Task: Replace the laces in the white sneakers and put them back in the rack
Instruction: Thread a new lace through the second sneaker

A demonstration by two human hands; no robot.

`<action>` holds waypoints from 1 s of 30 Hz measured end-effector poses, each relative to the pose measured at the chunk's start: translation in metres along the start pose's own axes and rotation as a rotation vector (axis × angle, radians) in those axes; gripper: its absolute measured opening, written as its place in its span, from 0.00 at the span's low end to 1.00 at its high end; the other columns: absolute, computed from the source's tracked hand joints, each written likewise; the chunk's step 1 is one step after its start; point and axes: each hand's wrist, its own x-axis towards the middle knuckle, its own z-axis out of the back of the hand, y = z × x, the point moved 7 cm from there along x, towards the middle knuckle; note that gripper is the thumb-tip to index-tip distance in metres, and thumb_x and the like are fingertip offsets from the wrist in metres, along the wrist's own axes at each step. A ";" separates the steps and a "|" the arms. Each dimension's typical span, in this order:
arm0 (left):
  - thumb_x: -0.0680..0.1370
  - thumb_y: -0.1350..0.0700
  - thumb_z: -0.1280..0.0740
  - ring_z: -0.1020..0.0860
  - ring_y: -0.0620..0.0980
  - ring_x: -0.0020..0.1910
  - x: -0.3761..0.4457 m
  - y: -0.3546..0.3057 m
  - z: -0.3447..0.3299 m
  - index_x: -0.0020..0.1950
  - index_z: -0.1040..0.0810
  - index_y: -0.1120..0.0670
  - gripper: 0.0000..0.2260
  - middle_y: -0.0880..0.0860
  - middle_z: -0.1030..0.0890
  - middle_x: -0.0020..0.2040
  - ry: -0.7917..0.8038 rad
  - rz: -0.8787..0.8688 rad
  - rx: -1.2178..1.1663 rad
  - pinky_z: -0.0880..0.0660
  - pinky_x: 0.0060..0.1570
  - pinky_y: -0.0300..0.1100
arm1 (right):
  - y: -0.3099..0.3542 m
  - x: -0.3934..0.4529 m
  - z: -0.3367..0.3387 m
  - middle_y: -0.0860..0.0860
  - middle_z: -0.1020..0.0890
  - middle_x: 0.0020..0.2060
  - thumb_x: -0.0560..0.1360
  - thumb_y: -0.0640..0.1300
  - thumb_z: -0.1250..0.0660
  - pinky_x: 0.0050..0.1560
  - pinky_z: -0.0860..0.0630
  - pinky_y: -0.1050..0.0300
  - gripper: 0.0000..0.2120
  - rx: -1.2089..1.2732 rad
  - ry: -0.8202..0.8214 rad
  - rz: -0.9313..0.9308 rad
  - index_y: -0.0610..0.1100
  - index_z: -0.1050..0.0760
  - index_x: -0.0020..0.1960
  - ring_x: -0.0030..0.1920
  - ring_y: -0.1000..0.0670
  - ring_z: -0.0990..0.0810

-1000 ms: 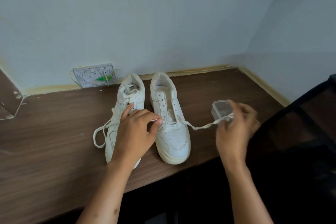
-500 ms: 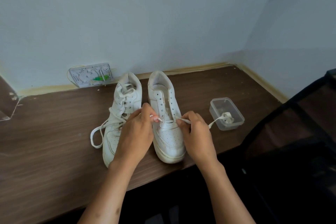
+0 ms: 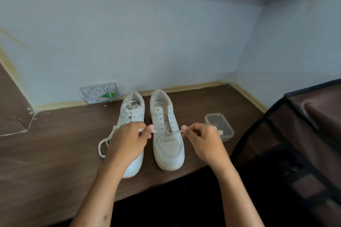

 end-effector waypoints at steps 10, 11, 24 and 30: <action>0.80 0.44 0.37 0.30 0.48 0.32 -0.018 -0.078 0.097 0.38 0.17 0.47 0.15 0.54 0.29 0.31 0.022 -0.073 -0.385 0.33 0.38 0.42 | 0.109 -0.039 0.056 0.46 0.32 0.27 0.81 0.50 0.37 0.30 0.39 0.56 0.17 0.251 -0.047 0.074 0.42 0.20 0.38 0.27 0.50 0.38; 0.80 0.44 0.37 0.29 0.49 0.34 -0.023 -0.088 0.109 0.39 0.17 0.46 0.15 0.56 0.29 0.33 0.019 -0.088 -0.431 0.32 0.41 0.43 | 0.120 -0.045 0.062 0.46 0.31 0.27 0.81 0.49 0.37 0.30 0.39 0.57 0.17 0.260 -0.055 0.086 0.42 0.20 0.38 0.26 0.51 0.37; 0.81 0.50 0.37 0.27 0.43 0.33 -0.079 -0.181 0.216 0.44 0.16 0.53 0.13 0.44 0.26 0.28 -0.077 -0.231 -0.665 0.25 0.45 0.40 | 0.226 -0.104 0.111 0.54 0.24 0.27 0.82 0.45 0.38 0.32 0.31 0.64 0.14 0.417 -0.118 0.243 0.40 0.19 0.43 0.28 0.56 0.30; 0.81 0.51 0.36 0.26 0.42 0.32 -0.096 -0.209 0.245 0.43 0.16 0.52 0.12 0.45 0.26 0.29 -0.124 -0.304 -0.695 0.25 0.44 0.39 | 0.263 -0.128 0.129 0.53 0.24 0.29 0.81 0.45 0.37 0.32 0.29 0.66 0.13 0.472 -0.158 0.325 0.41 0.20 0.42 0.28 0.57 0.28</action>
